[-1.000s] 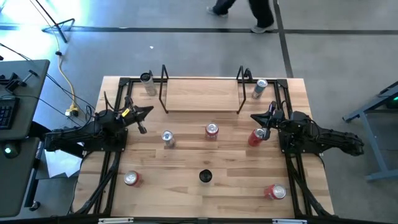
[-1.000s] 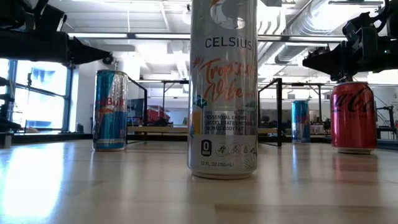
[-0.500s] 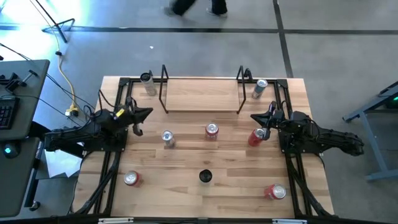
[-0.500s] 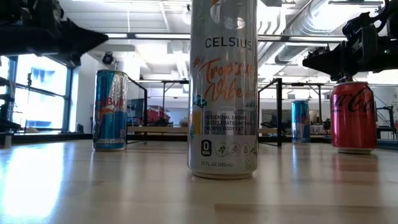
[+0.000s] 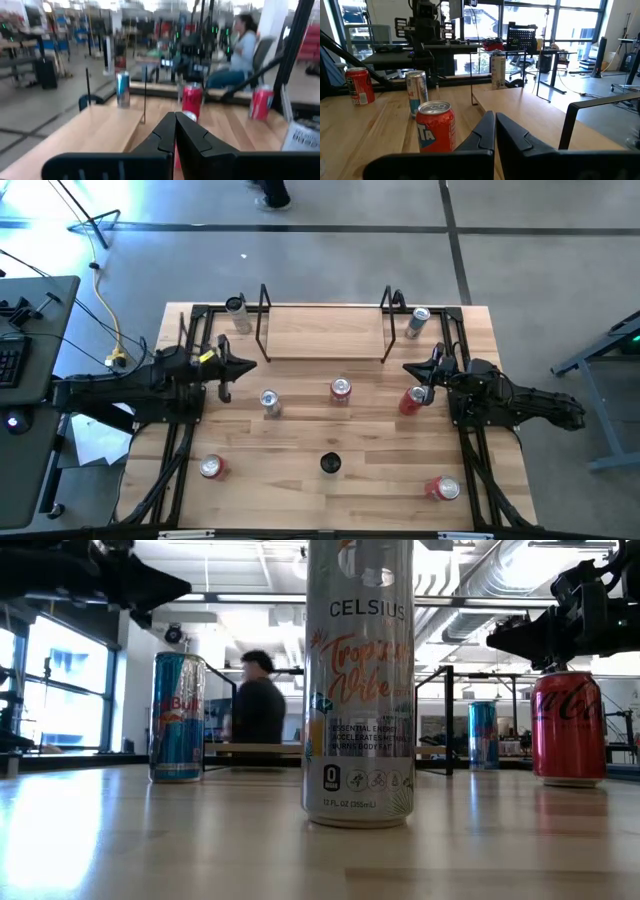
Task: Place canned beverage on shelf
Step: Put the top red soda can on the shelf
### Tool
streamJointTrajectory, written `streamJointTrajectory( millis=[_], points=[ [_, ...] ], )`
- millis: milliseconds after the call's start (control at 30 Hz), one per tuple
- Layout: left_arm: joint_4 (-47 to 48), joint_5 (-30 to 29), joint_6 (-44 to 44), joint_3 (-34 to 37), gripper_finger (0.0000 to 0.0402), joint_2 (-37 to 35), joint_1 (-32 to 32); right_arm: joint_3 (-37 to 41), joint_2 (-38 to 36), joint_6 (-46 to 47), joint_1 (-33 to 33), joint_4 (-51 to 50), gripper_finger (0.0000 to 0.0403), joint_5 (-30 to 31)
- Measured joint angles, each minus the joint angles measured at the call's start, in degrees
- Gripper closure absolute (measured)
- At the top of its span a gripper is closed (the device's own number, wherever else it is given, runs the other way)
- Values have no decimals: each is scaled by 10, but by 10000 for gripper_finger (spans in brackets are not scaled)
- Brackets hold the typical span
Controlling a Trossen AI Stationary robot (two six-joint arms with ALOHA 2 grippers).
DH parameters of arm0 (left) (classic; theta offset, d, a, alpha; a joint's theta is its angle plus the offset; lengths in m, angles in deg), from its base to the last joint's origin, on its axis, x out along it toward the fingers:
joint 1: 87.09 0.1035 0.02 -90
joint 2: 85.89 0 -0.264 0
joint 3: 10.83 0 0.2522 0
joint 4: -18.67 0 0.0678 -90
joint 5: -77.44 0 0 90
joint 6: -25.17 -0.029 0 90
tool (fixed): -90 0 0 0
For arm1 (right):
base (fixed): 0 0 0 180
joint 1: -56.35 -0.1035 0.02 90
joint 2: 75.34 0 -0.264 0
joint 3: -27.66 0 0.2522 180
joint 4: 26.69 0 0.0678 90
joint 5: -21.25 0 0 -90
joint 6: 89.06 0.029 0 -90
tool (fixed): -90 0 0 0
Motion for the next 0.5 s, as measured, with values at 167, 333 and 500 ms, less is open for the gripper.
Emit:
streamJointTrajectory(
  millis=[167,333,500],
  points=[
    [20,-1,-10,-71,399,117,0,0,0,0,0,0,403,0],
    [-49,2,-53,-124,399,231,0,0,0,0,0,0,403,0],
    [-138,69,-79,-161,400,338,6,0,0,0,0,0,403,0]
  ],
)
